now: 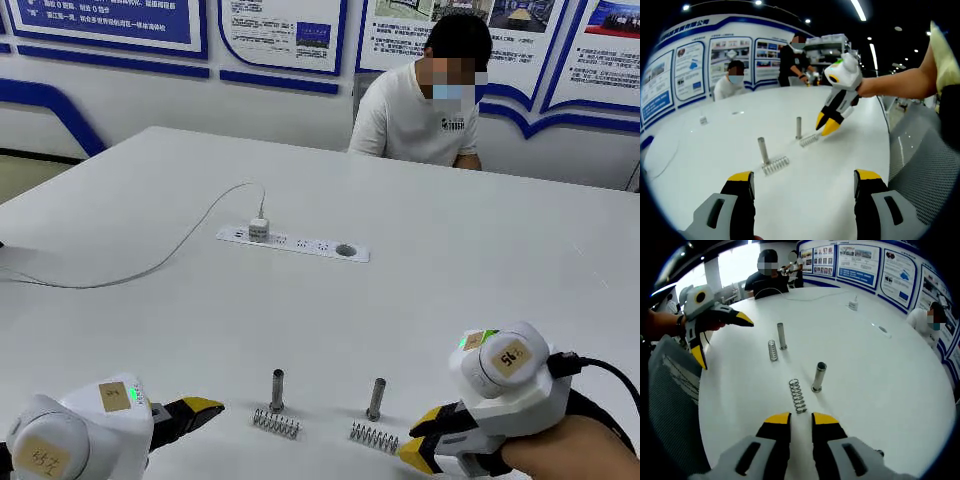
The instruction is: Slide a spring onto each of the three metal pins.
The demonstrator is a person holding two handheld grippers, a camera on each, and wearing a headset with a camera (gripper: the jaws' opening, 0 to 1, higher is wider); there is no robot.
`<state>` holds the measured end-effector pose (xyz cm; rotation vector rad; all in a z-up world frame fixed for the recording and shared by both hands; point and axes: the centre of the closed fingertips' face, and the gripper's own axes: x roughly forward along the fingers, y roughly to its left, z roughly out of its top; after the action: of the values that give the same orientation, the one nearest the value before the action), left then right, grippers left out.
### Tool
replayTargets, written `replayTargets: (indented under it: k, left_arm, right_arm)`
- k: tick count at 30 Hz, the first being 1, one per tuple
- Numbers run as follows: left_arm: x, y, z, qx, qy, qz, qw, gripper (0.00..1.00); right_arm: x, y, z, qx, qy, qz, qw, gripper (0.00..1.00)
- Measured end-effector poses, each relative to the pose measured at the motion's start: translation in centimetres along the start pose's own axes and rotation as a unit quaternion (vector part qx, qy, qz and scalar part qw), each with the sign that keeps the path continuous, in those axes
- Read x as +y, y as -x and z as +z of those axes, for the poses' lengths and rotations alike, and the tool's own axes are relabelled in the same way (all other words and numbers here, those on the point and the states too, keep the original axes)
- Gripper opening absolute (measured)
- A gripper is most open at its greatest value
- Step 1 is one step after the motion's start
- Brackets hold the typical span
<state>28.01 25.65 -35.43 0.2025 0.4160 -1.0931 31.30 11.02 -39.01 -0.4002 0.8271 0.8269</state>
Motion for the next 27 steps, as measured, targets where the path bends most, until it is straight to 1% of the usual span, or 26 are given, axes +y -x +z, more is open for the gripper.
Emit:
replayTargets:
  k: [10, 14, 27]
  left_arm:
    - [0.0, 0.0, 0.1, 0.0, 0.0, 0.0, 1.0, 0.83]
    - [0.0, 0.1, 0.0, 0.001, 0.001, 0.001, 1.0, 0.83]
    - [0.2, 0.3, -0.2, 0.002, 0.004, 0.005, 1.0, 0.83]
  right_arm:
    - [0.0, -1.1, -0.2, 0.004, 0.008, 0.012, 0.9999, 0.17]
    - [0.2, -1.3, -0.1, 0.003, 0.009, 0.015, 0.9998, 0.17]
    - [0.2, -1.9, -0.2, 0.006, 0.023, 0.015, 0.9996, 0.13]
